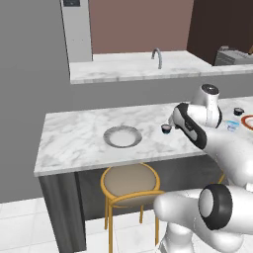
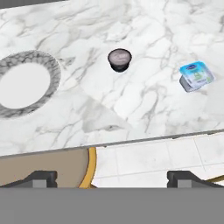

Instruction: Place two yogurt containers on each plate.

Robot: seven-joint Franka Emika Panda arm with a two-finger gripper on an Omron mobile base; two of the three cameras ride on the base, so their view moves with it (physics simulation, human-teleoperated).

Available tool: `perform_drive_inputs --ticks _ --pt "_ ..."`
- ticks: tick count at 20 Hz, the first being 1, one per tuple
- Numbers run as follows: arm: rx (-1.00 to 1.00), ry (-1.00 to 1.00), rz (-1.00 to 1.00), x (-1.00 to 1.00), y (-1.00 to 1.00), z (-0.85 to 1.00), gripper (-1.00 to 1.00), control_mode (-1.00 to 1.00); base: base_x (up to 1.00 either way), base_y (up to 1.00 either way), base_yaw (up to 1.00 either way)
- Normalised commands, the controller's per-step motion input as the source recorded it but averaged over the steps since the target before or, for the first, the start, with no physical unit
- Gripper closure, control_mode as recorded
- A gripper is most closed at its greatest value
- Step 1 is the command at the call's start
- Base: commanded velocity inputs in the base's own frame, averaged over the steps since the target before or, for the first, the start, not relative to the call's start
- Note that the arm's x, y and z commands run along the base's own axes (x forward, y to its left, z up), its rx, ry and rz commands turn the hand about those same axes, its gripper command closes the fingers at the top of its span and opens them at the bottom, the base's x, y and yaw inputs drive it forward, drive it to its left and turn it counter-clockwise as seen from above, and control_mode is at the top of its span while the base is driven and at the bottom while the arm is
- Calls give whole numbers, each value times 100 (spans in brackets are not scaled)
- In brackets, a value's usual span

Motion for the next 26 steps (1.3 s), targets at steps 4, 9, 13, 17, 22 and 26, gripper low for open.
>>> perform_drive_inputs --ticks 4,9,13,17,22,26 --pt "0 0 0 51 -11 -17 -100 -100 0 0 0" --pt "0 0 0 44 -31 -8 -100 -100 0 0 0" --pt "0 0 0 47 -27 -11 -100 -100 0 0 0" --pt "0 0 0 47 -1 -16 -100 -100 0 0 0" --pt "-7 0 2 30 1 -21 -100 -100 0 0 0" --pt "-8 0 1 5 0 -21 -100 -100 0 0 0"
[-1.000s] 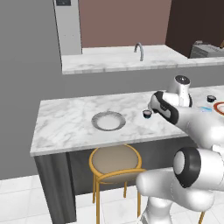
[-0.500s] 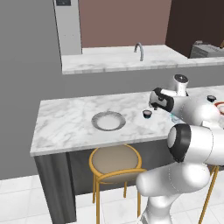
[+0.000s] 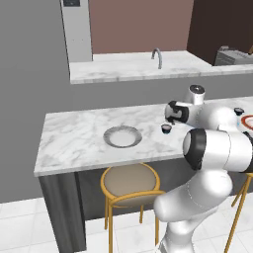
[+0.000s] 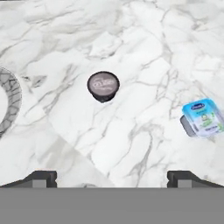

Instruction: Place two yogurt containers on each plate.

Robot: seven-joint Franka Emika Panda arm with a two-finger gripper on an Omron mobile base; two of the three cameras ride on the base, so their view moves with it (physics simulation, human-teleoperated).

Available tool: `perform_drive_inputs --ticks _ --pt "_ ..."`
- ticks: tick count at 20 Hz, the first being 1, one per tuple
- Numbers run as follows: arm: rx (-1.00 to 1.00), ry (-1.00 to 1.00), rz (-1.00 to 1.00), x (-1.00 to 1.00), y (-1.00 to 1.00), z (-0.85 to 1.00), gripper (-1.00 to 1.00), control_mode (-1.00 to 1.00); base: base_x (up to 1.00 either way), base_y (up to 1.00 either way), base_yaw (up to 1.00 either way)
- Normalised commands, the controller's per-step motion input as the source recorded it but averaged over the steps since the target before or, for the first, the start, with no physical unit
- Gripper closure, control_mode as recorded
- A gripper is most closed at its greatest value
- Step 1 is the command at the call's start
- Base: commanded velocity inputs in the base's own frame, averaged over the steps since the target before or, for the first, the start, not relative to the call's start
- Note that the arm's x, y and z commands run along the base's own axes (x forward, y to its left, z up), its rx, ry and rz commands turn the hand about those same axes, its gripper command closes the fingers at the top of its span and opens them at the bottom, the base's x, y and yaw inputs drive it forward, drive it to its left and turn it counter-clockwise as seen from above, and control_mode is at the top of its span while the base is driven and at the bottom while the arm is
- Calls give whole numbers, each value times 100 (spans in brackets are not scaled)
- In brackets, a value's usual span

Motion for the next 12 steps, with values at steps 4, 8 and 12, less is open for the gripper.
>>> perform_drive_inputs --ticks 4,8,12 --pt "-7 0 0 6 1 -23 -100 -100 0 0 0" --pt "-2 0 0 15 14 -18 -100 -100 0 0 0" --pt "0 0 0 19 22 -9 -100 -100 0 0 0"
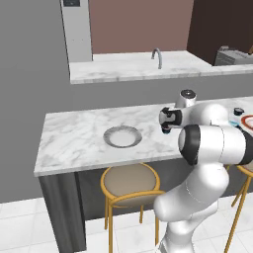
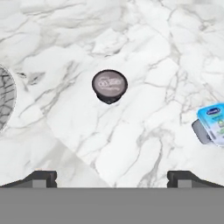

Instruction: Place two yogurt containers on each plate.

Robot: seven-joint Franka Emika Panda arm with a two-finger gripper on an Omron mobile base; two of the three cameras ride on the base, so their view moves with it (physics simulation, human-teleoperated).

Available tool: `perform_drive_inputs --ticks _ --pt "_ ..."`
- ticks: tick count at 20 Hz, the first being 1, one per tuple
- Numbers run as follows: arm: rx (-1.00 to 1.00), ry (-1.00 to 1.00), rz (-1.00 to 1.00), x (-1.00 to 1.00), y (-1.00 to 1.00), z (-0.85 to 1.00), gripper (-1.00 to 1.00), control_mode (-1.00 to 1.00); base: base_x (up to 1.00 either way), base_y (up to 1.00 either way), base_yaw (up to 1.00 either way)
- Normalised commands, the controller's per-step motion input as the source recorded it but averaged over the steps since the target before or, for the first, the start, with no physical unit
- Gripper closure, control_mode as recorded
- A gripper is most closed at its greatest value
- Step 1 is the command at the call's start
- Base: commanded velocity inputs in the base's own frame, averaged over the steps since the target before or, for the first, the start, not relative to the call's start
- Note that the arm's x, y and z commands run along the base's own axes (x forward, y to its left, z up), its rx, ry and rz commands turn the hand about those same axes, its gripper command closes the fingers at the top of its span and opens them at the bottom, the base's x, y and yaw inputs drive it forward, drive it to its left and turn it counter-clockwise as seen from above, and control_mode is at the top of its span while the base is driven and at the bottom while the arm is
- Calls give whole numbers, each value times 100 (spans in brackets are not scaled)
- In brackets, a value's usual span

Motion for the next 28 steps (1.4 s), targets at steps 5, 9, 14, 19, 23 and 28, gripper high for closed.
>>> perform_drive_inputs --ticks 5,9,14,19,23,28 --pt "0 0 -2 15 10 -2 -100 -100 0 0 0" --pt "0 0 0 13 0 -2 -100 -100 0 0 0" --pt "0 0 0 24 0 -3 -100 -100 0 0 0" --pt "0 0 0 24 -3 -16 -100 -100 0 0 0" --pt "0 0 0 17 -8 -30 -100 -100 0 0 0" --pt "0 0 0 15 -16 -27 -100 -100 0 0 0"
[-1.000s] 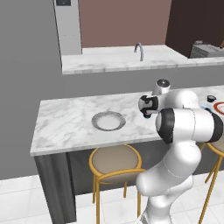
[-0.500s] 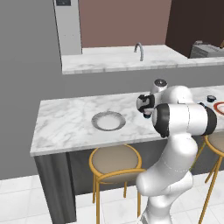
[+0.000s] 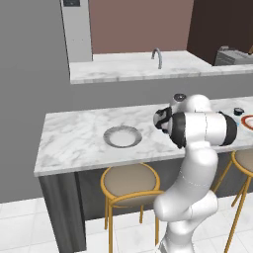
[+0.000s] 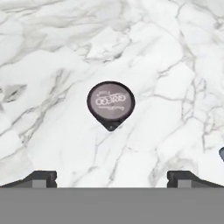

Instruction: Place two yogurt containers on each plate.

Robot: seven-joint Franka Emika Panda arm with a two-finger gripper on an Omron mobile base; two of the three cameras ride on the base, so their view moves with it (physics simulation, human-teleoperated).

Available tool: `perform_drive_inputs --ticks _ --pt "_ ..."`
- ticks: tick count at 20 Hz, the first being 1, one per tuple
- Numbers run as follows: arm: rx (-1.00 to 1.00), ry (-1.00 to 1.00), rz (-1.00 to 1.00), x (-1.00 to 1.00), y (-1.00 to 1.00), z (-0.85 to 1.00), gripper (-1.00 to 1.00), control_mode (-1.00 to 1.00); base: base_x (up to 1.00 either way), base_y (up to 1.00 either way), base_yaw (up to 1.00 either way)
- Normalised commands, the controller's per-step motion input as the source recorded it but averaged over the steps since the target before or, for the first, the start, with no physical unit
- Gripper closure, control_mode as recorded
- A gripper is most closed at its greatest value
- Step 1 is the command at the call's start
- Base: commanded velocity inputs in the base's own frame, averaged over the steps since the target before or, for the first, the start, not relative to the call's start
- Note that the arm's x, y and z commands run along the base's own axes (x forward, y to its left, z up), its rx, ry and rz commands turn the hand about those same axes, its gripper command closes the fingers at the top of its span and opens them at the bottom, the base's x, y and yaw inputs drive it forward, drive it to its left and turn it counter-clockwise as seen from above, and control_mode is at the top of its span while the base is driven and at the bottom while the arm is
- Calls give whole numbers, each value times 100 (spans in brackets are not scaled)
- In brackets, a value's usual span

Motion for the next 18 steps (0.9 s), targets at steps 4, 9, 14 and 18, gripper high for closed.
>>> perform_drive_inputs --ticks 4,9,14,18 --pt "0 0 0 22 -12 -17 -100 -100 0 0 0" --pt "0 0 0 36 0 -12 -100 -100 0 0 0" --pt "0 0 0 41 0 -12 -100 -100 0 0 0" --pt "0 0 0 30 -2 -14 -100 -100 0 0 0"
